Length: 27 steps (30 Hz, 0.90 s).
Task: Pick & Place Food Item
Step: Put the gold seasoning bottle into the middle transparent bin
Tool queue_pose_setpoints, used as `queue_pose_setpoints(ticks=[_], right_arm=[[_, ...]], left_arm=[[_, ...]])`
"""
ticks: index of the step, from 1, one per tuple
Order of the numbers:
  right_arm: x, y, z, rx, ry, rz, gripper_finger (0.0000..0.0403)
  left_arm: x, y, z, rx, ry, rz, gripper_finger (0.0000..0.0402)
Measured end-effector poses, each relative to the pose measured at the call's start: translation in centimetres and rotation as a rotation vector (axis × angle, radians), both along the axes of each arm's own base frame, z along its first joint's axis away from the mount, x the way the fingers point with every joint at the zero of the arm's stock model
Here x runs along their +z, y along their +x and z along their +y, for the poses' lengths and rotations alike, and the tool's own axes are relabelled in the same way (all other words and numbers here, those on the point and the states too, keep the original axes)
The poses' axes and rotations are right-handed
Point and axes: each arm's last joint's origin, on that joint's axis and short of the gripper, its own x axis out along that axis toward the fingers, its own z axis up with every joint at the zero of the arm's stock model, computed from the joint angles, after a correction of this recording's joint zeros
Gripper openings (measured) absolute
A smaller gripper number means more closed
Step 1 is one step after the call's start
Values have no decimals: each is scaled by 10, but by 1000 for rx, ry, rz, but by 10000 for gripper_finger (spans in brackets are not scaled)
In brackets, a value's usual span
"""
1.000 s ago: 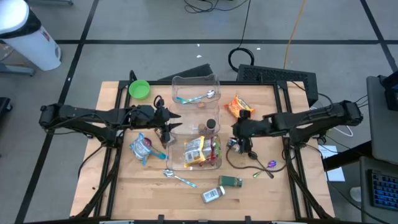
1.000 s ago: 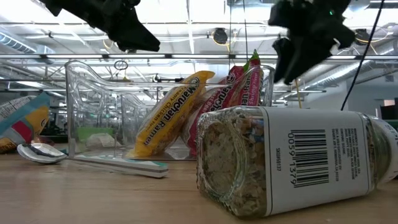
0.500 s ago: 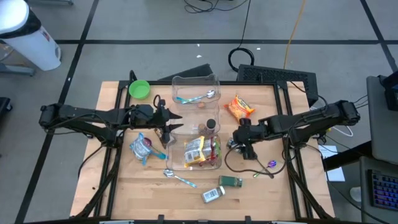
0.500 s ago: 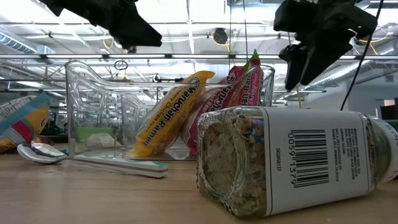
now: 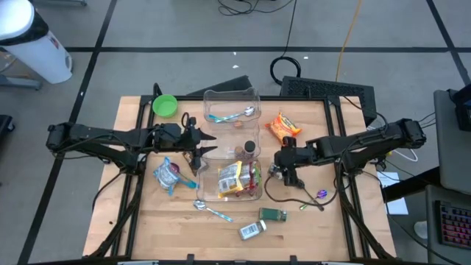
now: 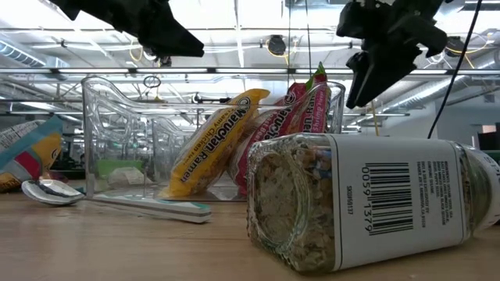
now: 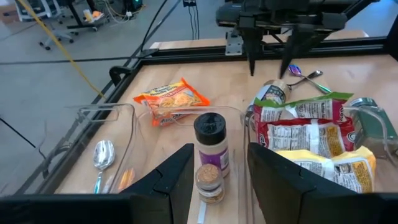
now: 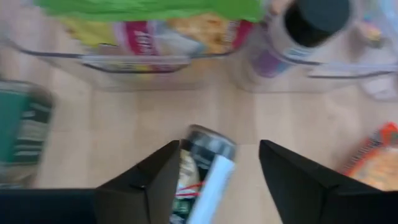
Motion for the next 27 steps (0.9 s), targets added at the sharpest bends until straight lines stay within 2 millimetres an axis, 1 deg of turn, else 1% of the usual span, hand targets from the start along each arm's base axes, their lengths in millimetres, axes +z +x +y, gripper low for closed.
queue_pose_setpoints(ticks=[3,9,11,13,15,17,22,24,27], right_arm=[[0,0,-3,-31,-38,0,160],[0,1,-8,-64,-10,-7,36],[0,1,-8,-41,17,-2,11],[0,1,-11,-24,47,1,7],[0,2,-13,-34,93,3,26],[0,2,-17,-49,147,6,60],[0,2,-22,-100,252,10,176],[0,2,-22,-106,262,11,221],[-3,4,-20,-98,259,22,278]], left_arm=[[0,0,0,-9,24,4,159],[0,0,0,-15,43,9,159],[0,0,0,-16,44,10,159],[0,0,0,-17,47,11,159],[0,0,0,-17,47,11,159],[0,0,0,-17,48,11,159],[-1,-1,0,-17,47,24,159],[-2,-1,0,-17,47,35,159],[-3,-1,0,-16,45,39,159]])
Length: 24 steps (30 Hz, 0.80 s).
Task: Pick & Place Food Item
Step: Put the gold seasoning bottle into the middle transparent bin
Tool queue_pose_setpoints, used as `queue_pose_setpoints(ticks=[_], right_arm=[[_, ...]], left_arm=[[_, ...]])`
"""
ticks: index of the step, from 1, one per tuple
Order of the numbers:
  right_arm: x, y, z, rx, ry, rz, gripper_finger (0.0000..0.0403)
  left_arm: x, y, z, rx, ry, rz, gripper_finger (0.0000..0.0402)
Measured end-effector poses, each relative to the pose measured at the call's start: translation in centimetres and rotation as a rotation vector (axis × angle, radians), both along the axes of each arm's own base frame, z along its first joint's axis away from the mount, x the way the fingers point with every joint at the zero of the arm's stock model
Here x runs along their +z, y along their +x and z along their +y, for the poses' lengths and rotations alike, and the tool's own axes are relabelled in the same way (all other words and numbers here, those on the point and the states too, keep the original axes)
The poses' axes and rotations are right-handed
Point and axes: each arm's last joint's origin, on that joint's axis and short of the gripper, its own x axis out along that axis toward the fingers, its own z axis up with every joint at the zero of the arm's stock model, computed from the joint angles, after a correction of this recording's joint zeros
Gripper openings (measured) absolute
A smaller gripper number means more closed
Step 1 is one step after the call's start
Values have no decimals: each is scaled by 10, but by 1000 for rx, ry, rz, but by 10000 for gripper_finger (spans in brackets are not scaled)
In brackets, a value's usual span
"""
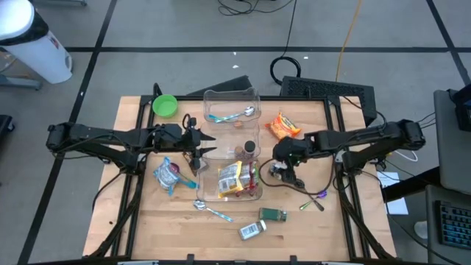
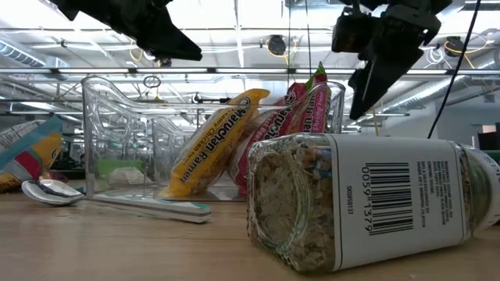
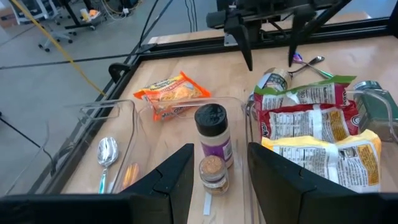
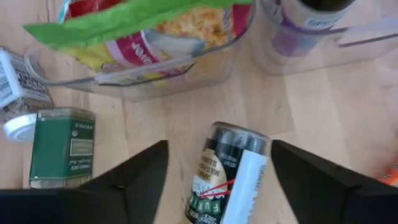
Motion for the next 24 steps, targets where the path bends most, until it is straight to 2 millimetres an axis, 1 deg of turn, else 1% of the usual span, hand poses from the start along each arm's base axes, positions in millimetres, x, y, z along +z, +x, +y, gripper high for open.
queue_pose_setpoints(ticks=[3,5,9,14,24], right_arm=[[-5,3,1,5,-1,24,320],[-12,6,1,5,-3,53,341],[-27,13,2,9,-8,121,364],[-44,19,2,11,-11,201,367],[-67,26,4,-10,-16,304,364]], left_arm=[[0,0,0,0,0,3,159],[0,0,0,0,0,3,159],[-1,0,0,0,-1,12,159],[-2,-1,0,0,-2,24,159],[-2,-1,0,1,-4,27,159]])
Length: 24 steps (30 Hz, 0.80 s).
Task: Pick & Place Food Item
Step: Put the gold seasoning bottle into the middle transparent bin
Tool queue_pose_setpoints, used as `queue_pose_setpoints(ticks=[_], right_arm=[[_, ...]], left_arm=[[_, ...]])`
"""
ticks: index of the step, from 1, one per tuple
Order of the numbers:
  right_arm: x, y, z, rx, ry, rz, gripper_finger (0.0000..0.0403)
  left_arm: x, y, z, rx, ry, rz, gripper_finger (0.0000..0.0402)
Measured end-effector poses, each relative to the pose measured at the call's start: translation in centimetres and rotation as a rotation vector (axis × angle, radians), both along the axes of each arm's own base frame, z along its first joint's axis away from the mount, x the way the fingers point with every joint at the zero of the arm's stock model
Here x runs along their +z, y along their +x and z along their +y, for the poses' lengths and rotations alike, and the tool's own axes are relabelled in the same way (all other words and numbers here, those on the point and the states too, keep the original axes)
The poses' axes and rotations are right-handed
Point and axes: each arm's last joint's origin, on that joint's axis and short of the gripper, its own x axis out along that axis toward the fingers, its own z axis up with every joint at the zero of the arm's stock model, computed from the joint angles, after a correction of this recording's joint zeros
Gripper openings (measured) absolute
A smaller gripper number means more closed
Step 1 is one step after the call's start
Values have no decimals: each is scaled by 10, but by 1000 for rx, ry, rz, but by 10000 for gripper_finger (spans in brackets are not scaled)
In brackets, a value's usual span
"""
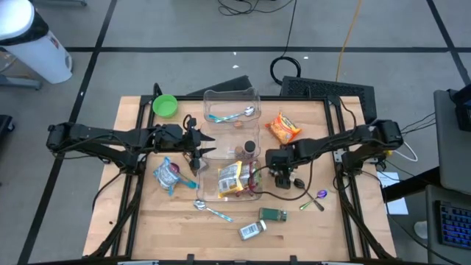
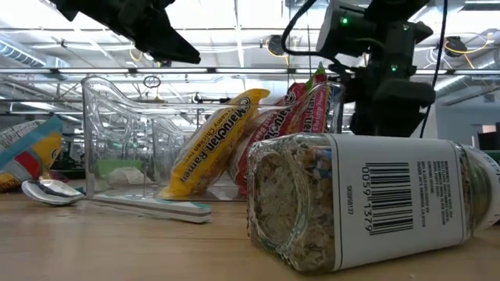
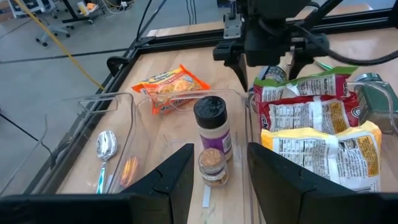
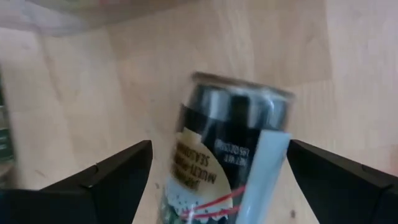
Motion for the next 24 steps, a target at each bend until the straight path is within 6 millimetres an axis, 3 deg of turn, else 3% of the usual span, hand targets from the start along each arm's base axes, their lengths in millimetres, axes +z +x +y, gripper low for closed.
queue_pose_setpoints(ticks=[7,17,24], right_arm=[[-4,-2,-3,-30,-95,41,364],[-29,-19,-4,-57,-93,92,364],[-35,-24,-4,-73,-86,106,359]], left_arm=[[-1,0,0,1,0,12,159],[-1,-1,0,1,-1,16,159],[-1,-1,0,3,-4,13,159]])
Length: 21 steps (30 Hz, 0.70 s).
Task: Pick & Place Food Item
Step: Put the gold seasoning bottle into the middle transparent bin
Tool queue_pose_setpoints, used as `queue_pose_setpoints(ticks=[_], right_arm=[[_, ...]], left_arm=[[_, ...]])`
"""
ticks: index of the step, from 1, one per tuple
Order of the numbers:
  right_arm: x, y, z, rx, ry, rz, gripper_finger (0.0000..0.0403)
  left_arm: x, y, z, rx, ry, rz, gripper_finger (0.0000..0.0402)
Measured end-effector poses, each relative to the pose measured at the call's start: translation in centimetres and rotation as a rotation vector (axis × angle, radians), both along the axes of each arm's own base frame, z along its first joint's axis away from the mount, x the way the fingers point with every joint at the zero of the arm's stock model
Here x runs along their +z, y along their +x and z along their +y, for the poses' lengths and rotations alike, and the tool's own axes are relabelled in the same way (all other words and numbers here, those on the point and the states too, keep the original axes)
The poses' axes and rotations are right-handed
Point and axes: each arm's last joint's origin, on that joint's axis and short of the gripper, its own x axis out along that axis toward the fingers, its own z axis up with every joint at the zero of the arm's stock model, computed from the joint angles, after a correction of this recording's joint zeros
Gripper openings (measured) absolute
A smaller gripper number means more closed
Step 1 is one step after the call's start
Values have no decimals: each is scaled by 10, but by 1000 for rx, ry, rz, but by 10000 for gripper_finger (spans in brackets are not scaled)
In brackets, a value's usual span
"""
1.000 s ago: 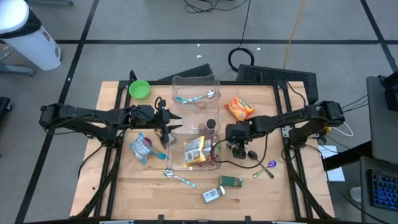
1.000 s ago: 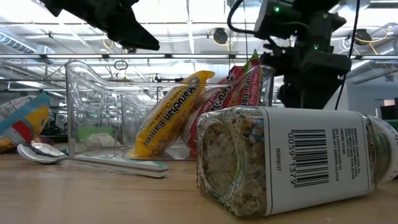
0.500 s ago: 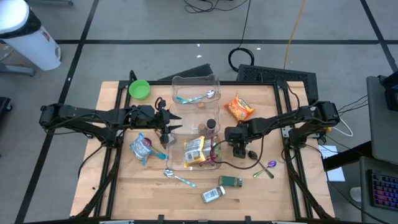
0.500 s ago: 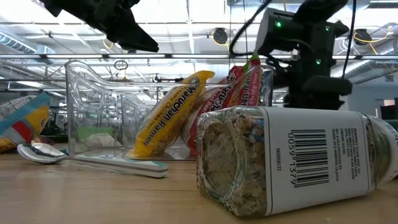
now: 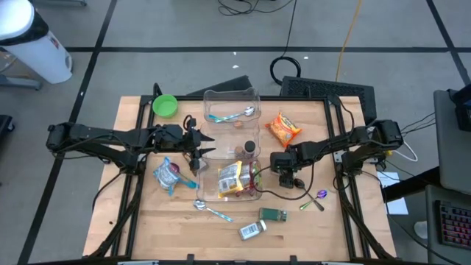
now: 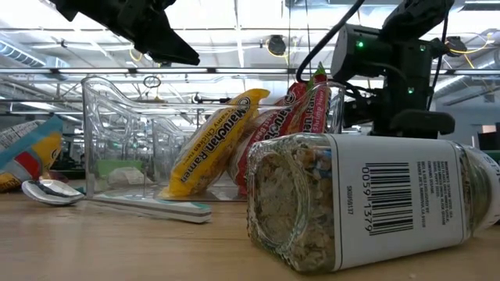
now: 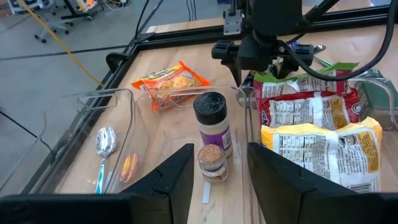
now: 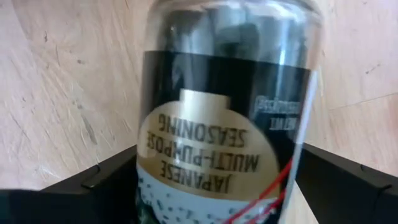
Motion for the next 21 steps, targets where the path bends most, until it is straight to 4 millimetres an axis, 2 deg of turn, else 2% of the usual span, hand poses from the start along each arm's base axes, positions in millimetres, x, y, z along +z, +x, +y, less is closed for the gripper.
queue_pose_setpoints(ticks=[3,8,13,17,21], right_arm=[[0,0,0,0,0,2,336],[-1,-1,0,3,-1,11,266],[5,-5,0,24,-5,15,266],[26,-12,-2,20,-36,-11,266],[57,-20,-5,-1,-116,-69,266]], left_arm=[[0,0,0,0,0,0,159],[0,0,0,2,-5,-2,159],[0,0,0,7,-17,-6,159],[0,0,0,10,-21,-8,159],[2,1,0,11,-23,-32,159]])
